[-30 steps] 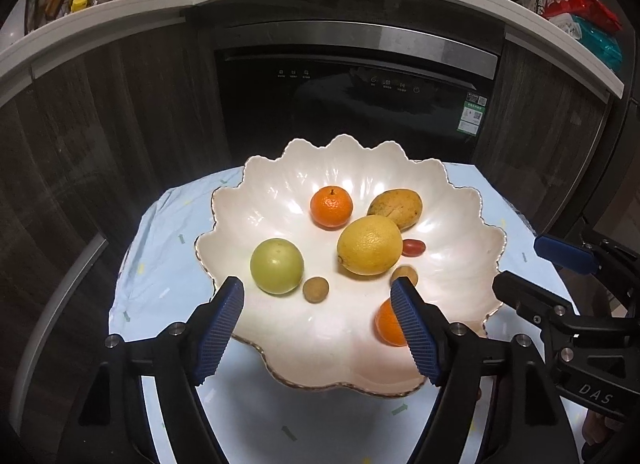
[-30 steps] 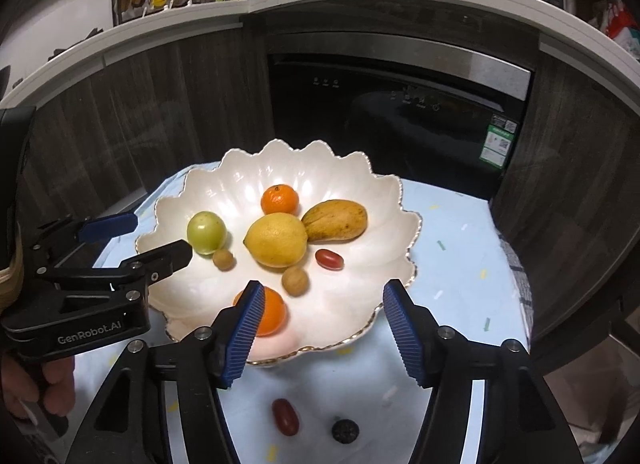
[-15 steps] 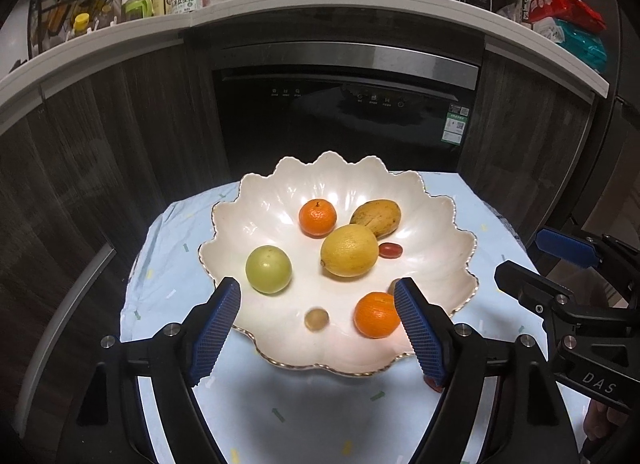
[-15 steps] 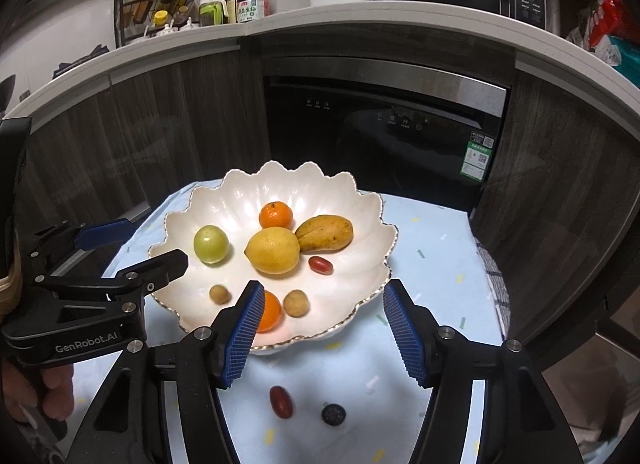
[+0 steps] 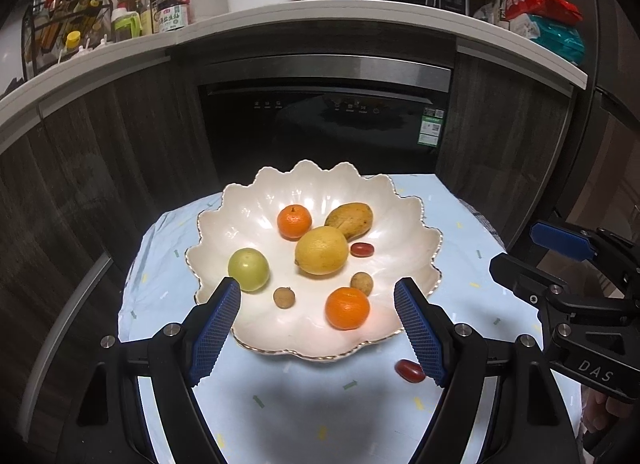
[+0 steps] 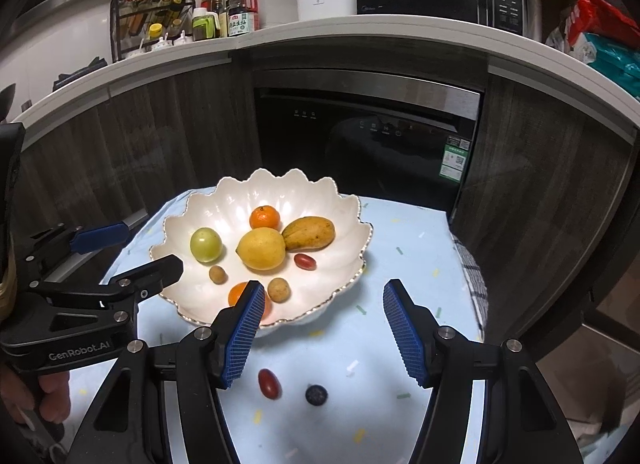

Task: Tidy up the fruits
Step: 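Withdraw both grippers from the bowl toward the red date and blueberry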

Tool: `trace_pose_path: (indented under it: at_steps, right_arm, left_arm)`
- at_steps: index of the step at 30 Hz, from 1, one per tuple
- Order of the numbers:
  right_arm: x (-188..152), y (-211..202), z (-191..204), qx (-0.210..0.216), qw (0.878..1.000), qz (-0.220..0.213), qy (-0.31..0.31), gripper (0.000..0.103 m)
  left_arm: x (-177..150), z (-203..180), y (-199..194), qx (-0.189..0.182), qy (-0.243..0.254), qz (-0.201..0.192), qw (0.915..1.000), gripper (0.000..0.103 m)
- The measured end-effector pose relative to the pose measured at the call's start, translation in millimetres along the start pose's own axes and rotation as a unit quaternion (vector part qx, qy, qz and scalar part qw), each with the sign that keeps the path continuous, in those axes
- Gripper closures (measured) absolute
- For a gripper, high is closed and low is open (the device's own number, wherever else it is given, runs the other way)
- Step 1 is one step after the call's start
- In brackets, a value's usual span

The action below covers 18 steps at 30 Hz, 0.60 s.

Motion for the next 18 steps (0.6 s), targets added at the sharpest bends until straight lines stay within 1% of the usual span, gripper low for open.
trace_pose_path:
  at_steps: [7, 18]
  right_arm:
    - [-8, -10, -9, -0.004, 1.000, -0.001, 0.005, 0.040]
    - [-21, -20, -16, -0.005, 1.000, 0.000, 0.001, 0.040]
  left_arm:
    - [-4, -12, -7, -0.006, 0.005, -0.002, 1.0000, 0.024]
    - [-19, -30, -16, -0.018, 0.015, -0.001, 0.9997, 0.024]
Point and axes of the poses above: each gripper's, at about its wrist camera, not at the fingertips, and y roughly the way its jaws point, z to its left, x to its top, the point moved 7 cm from there along y, roughly the way its jaws point
